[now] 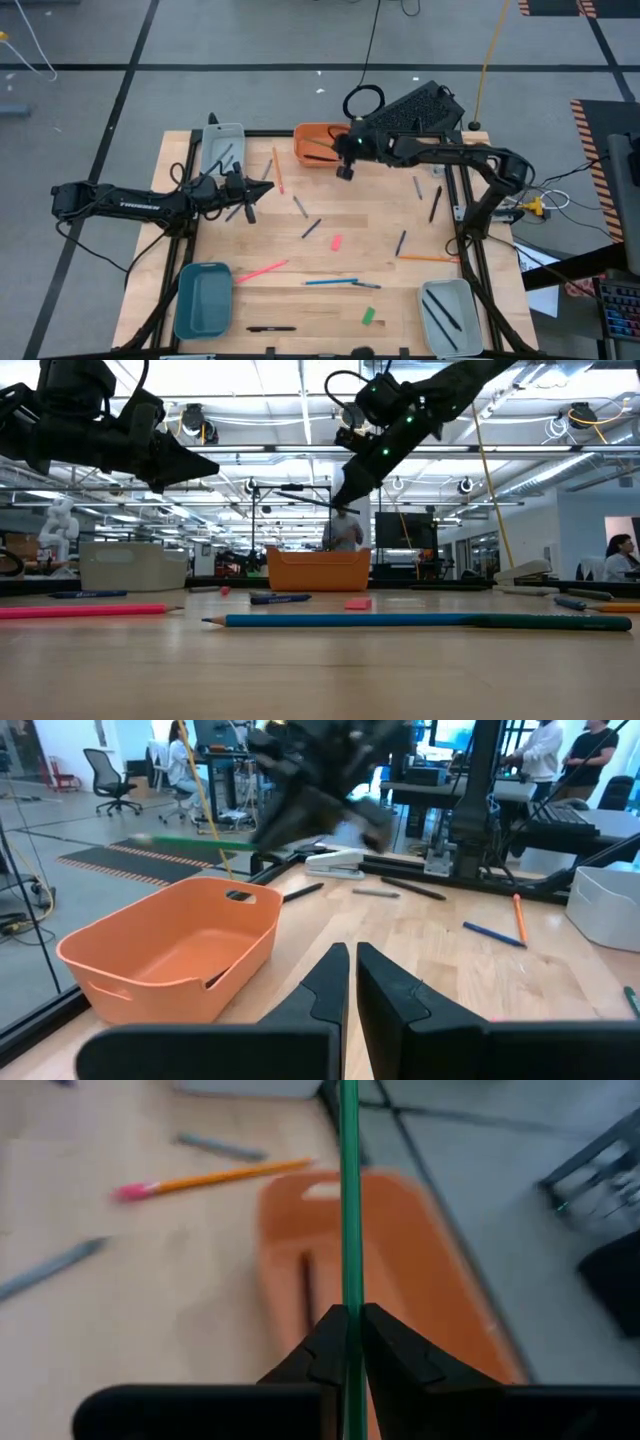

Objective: Sort crayons/erasers/pens/pencils in bins
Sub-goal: Put the green pencil into the orange bin

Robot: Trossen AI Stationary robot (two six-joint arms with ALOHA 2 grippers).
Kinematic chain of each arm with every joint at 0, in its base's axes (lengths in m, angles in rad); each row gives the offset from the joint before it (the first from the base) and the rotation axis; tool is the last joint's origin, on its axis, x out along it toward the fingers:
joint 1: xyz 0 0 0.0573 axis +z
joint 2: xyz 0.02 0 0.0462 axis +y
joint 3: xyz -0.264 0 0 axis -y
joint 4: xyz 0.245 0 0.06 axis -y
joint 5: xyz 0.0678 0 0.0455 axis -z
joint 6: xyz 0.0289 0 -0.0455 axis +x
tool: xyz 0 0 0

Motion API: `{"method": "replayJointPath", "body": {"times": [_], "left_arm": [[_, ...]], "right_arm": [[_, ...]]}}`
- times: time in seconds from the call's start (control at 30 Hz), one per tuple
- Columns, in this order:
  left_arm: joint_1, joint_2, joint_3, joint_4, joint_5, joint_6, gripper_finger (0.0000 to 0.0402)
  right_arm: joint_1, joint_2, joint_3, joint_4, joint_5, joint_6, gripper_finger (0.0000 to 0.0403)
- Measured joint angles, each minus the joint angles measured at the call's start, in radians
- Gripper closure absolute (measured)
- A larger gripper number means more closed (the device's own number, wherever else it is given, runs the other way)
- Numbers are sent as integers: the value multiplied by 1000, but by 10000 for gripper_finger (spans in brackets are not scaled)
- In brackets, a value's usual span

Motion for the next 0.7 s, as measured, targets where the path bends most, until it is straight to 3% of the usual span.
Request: {"method": "replayJointPath", "body": {"times": [0.27, 0.7], "left_arm": [[-3, 0, 0, 9, 20, -6, 376], [-12, 0, 0, 8, 25, -1, 376]], "right_arm": [[-105, 136, 6, 222, -68, -151, 381], [-167, 257, 6, 215, -119, -160, 380]]}}
